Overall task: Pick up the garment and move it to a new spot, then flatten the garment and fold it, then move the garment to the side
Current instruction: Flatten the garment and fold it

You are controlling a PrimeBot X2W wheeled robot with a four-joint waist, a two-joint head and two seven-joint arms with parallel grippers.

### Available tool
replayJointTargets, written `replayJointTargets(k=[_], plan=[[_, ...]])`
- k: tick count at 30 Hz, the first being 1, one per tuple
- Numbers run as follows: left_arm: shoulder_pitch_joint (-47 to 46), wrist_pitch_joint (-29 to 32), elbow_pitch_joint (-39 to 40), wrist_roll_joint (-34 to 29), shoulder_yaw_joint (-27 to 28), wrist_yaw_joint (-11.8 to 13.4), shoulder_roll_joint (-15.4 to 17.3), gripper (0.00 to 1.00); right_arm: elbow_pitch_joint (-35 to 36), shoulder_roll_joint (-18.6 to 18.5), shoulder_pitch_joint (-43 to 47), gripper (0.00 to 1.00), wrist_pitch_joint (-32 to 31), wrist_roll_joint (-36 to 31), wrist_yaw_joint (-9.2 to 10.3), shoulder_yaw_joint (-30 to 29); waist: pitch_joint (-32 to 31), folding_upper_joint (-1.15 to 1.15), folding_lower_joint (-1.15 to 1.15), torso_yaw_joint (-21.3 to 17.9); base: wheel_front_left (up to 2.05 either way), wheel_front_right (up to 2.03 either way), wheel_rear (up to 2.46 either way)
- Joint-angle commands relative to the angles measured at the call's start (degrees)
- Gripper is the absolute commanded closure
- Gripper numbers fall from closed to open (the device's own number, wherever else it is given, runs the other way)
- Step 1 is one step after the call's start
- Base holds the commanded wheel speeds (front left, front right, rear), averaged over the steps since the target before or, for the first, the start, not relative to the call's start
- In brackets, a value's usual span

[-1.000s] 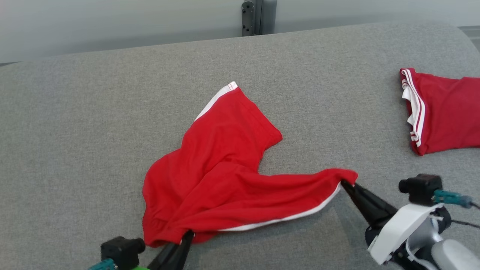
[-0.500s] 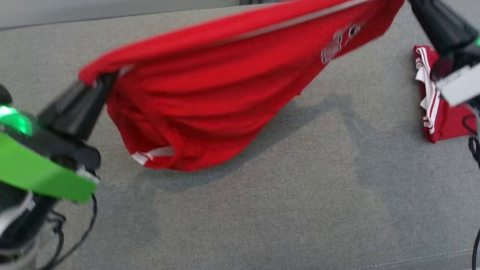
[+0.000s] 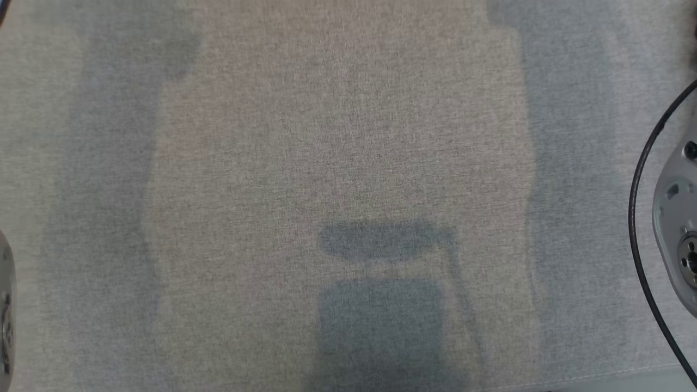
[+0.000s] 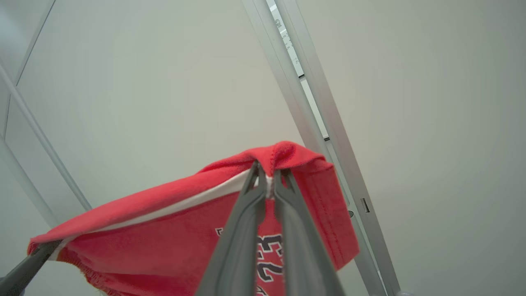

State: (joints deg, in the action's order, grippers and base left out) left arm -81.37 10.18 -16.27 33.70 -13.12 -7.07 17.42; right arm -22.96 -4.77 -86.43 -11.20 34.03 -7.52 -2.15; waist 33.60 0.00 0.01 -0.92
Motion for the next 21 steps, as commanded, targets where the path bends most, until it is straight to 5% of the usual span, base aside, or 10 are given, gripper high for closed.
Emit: replayJointTargets(k=[1,10,18,21], plan=[[-1.26,-3.12,-3.07,-1.65,-0.87,-0.21,0.05,1.00,-1.89,0.12,-0.62,1.00,1.46,-0.31,0.05,0.18,4.42,0.00,-0.01,-0.26,0.00,0.00,0.00],[6.83,-14.72,-13.15,2.27,-11.23,-0.43,1.57,1.00,-2.59,-2.61,11.80,1.00,5.40,6.00,0.03,6.26,5.65,0.00,-0.01,-1.45,0.00,0.00,0.00],[29.09,-19.68,-4.75,7.66,-21.13,-0.33,7.85,1.00,7.75,-9.65,38.94,1.00,5.13,15.37,0.03,10.65,0.44,0.00,-0.01,-1.91,0.00,0.00,0.00],[42.71,-19.32,2.86,10.22,-22.26,2.06,10.07,1.00,13.30,-12.37,53.19,1.00,4.02,18.97,0.04,11.43,-5.08,0.00,-0.01,-1.93,0.00,0.00,0.00]])
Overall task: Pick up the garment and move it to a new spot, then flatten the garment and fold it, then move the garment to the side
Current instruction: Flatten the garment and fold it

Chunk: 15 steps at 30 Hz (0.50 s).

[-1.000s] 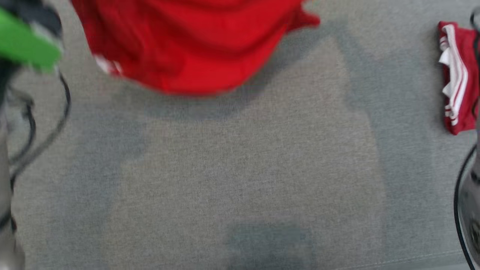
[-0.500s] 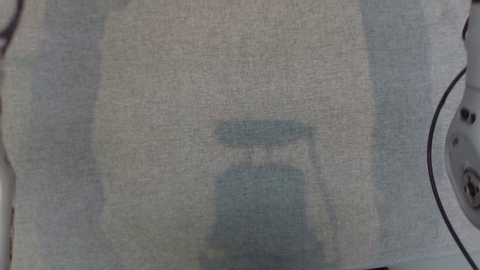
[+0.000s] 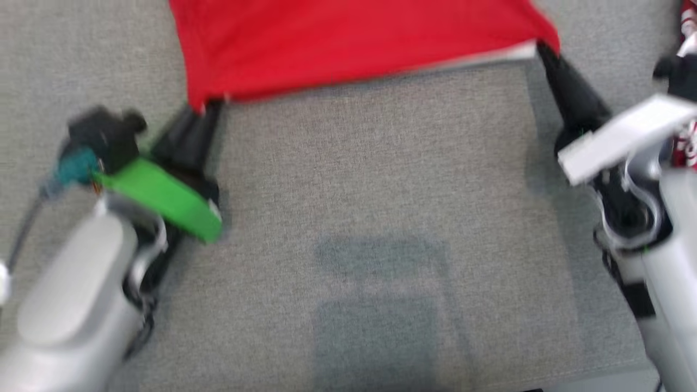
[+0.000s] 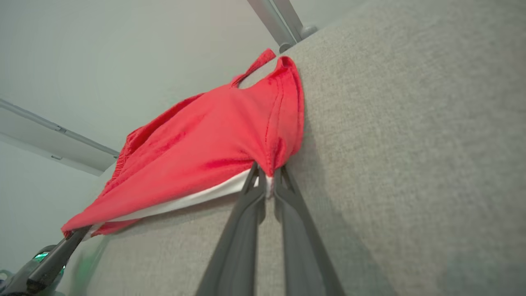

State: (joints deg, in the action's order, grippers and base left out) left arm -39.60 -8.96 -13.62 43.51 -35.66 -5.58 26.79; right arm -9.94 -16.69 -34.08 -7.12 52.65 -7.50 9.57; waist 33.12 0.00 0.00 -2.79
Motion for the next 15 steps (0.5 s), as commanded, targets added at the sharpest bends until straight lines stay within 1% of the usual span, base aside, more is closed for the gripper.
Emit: replayJointTargets(k=[1,7,9,11,13,15], plan=[[4.41,-0.13,2.31,0.87,0.04,1.85,1.29,1.00,1.53,-0.79,4.01,1.00,-0.32,1.05,0.02,-0.34,-6.11,0.00,0.00,-0.10,0.00,0.00,0.00],[26.85,1.63,15.11,4.44,-3.19,10.45,3.13,1.00,7.63,-1.92,23.38,1.00,-1.25,3.06,0.04,-2.33,-15.03,0.00,0.00,0.25,0.00,0.00,0.00],[33.74,0.81,18.24,6.02,-3.54,13.32,3.41,1.00,9.96,-1.82,30.24,1.00,-1.00,2.72,0.06,-3.90,-17.83,0.00,0.00,0.71,0.00,0.00,0.00],[39.71,-0.40,20.76,6.87,-3.70,15.89,3.77,1.00,12.93,-1.08,36.87,1.00,-1.35,2.79,0.07,-5.26,-20.00,0.00,0.00,1.10,0.00,0.00,0.00],[45.49,-1.94,23.54,8.89,-3.21,18.29,3.22,1.00,16.76,-0.18,43.80,1.00,-1.87,2.77,0.07,-6.92,-21.70,0.00,0.00,1.48,0.00,0.00,0.00],[49.37,-2.93,26.54,9.37,-3.12,19.78,3.36,1.00,21.05,0.94,49.73,1.00,-1.64,2.25,0.08,-9.47,-22.91,0.00,0.00,2.34,0.00,0.00,0.00]])
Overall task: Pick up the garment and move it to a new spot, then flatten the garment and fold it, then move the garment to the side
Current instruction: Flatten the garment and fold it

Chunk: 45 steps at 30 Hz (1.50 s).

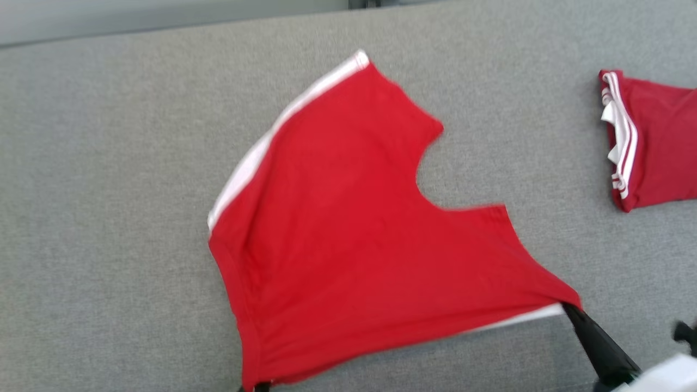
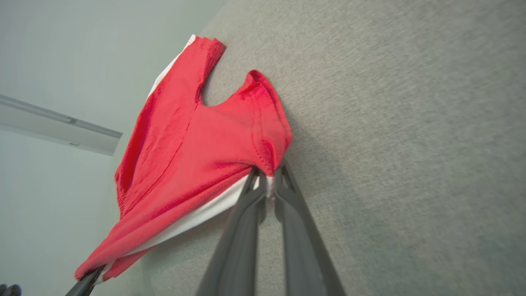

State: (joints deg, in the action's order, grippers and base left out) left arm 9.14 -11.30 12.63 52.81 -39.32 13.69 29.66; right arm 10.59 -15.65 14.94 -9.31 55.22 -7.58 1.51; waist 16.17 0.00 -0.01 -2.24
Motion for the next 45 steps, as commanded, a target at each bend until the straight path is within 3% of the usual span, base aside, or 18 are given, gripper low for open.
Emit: replayJointTargets(k=[1,5,10,14,20,25,33,44,45], plan=[[2.34,-0.81,1.60,0.79,0.75,1.09,0.43,1.00,2.76,0.71,2.96,1.00,0.45,-0.30,0.16,-2.73,-6.32,0.00,0.01,2.26,0.00,0.00,0.00],[3.75,-0.40,5.16,2.10,1.47,1.21,1.34,1.00,8.00,2.94,3.92,1.00,-2.84,-1.41,0.15,-4.90,-6.11,0.00,0.01,3.14,0.00,0.00,0.00],[-4.09,2.81,5.96,3.30,4.24,1.49,0.80,1.00,5.74,5.11,-8.64,1.00,-8.56,-4.36,0.12,-3.59,-1.85,0.00,0.01,5.18,0.00,0.00,0.00],[-12.75,5.70,5.05,6.14,6.38,1.03,-2.28,1.00,-1.48,5.85,-23.80,1.00,-13.02,-7.56,0.12,-3.29,3.36,0.00,0.01,8.16,0.00,0.00,0.00],[-25.58,9.75,-3.71,5.45,5.35,-0.40,-6.60,1.00,-14.19,4.51,-43.56,1.00,-17.82,-13.06,0.08,-2.45,9.79,0.00,0.01,13.52,0.00,0.00,0.00],[-32.86,10.75,-10.75,4.04,3.61,-1.69,-10.17,1.00,-24.48,3.38,-53.76,1.00,-19.22,-16.74,0.08,-0.83,12.23,0.00,0.01,16.58,0.00,0.00,0.00],[-36.25,11.08,-16.39,4.24,1.89,-3.89,-13.07,1.00,-33.88,1.93,-60.98,1.00,-17.98,-18.52,0.08,3.29,12.55,0.00,0.01,19.52,0.00,0.00,0.00],[-36.98,10.65,-19.01,4.89,0.97,-6.09,-14.40,1.00,-37.97,0.53,-63.92,1.00,-17.04,-16.68,0.08,7.09,11.87,0.00,0.01,19.35,0.00,0.00,0.00],[-36.91,10.58,-19.12,5.03,1.14,-6.00,-14.34,0.83,-37.75,0.34,-63.99,1.00,-16.98,-16.73,0.08,7.76,11.82,0.00,0.01,19.11,0.00,0.00,0.00]])
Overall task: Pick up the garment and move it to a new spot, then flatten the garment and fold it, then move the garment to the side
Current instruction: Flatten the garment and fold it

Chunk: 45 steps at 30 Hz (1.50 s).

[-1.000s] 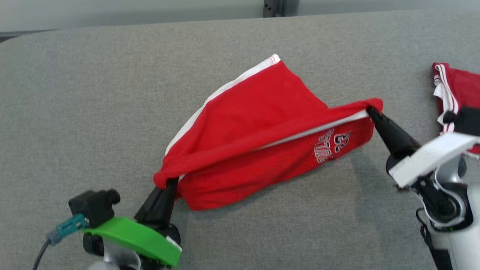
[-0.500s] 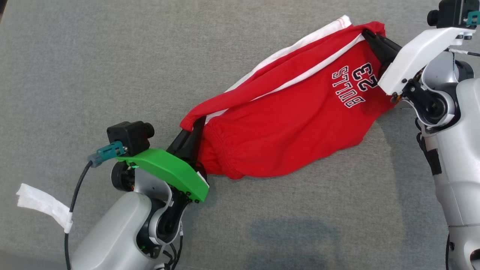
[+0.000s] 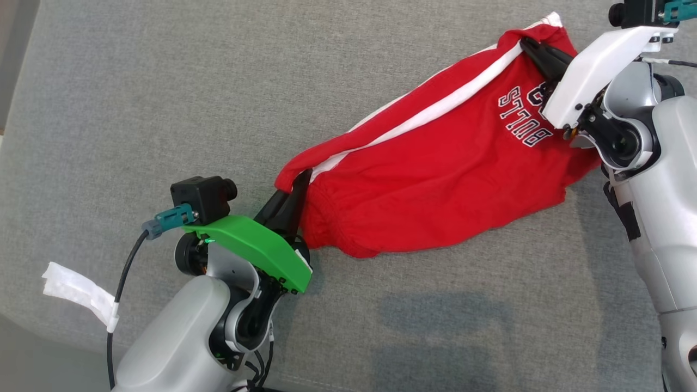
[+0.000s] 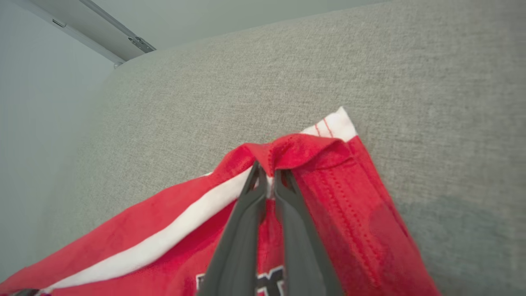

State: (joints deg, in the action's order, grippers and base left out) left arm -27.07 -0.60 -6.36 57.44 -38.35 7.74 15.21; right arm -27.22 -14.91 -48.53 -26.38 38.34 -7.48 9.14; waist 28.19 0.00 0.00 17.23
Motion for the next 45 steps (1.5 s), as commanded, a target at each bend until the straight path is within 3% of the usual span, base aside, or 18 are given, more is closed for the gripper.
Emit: replayJointTargets(k=[1,2,9,13,17,22,32,33,34,40,45], plan=[[-0.64,-0.25,-0.20,0.40,0.29,0.09,0.27,0.53,0.29,-0.46,-0.53,0.62,0.34,0.39,-0.02,0.70,-0.23,0.00,0.00,-0.64,0.00,0.00,0.00],[-0.61,-0.44,-0.18,0.38,0.41,0.12,0.40,0.00,0.28,-0.72,-0.48,0.00,0.41,0.59,-0.02,1.09,-0.34,0.00,0.00,-0.92,0.00,0.00,0.00],[2.36,-0.83,2.32,-1.38,0.73,1.73,3.82,0.00,3.18,-3.96,0.84,0.00,-0.87,1.90,-0.02,5.24,-3.11,0.00,0.00,-3.25,0.00,0.00,0.00],[6.65,-3.36,7.45,-5.20,0.64,5.39,7.42,0.00,6.98,-9.79,2.24,0.00,-5.78,0.67,-0.01,10.31,-4.69,0.00,0.00,-4.25,0.00,0.00,0.00],[10.87,-6.94,12.14,-9.84,-0.16,9.54,9.09,0.00,7.78,-12.97,2.79,0.00,-9.56,-0.27,-0.02,11.44,-4.94,0.00,0.00,-3.71,0.00,0.00,0.00],[12.80,-12.16,12.99,-13.58,-0.79,12.06,6.25,0.00,5.84,-13.82,2.87,0.00,-11.54,-3.69,-0.02,10.79,-3.63,0.00,0.00,-1.13,0.00,0.00,0.00],[10.59,-14.59,7.35,-22.48,1.12,8.66,-2.98,0.00,0.13,-11.55,4.11,0.00,-16.74,-8.28,-0.03,11.87,-1.17,0.00,0.00,2.97,0.00,0.00,0.00],[10.88,-14.60,6.82,-23.40,1.82,7.93,-3.75,0.00,-0.15,-11.15,4.43,0.73,-16.82,-8.30,-0.03,12.10,-1.10,0.00,0.00,3.07,0.00,0.00,0.00],[11.17,-14.60,6.37,-24.22,2.71,7.17,-4.57,0.00,-0.53,-10.64,4.72,1.00,-16.65,-8.00,-0.04,11.97,-1.14,0.00,0.00,3.09,0.00,0.00,0.00],[14.30,-14.58,3.03,-27.36,8.14,2.40,-7.63,0.00,-1.15,-7.54,7.63,1.00,-14.02,-4.33,-0.19,10.72,-4.73,0.00,0.00,0.33,0.00,0.00,0.00],[18.68,-14.58,0.23,-29.40,12.42,-0.15,-6.91,0.00,-1.74,-5.13,11.08,1.00,-11.27,-0.89,-0.15,9.60,-11.41,0.00,0.00,-5.03,0.00,0.00,0.00]])
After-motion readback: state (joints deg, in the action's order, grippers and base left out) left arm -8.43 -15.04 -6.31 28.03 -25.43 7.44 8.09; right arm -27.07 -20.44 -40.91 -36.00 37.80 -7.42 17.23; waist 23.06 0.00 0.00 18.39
